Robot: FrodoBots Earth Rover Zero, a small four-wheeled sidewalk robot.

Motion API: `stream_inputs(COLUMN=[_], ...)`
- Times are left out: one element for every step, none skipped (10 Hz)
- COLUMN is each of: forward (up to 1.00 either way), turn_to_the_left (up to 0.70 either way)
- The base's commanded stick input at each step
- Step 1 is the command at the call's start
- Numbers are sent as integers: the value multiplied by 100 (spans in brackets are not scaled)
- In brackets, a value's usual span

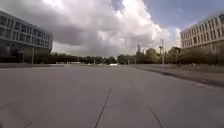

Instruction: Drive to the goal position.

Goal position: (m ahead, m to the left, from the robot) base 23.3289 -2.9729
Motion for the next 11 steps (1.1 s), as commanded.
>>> stream_inputs(forward=[45,45,45,45,45,45,45,45,45,45,45], turn_to_the_left=[0,0,0,0,0,0,0,0,0,0,0])
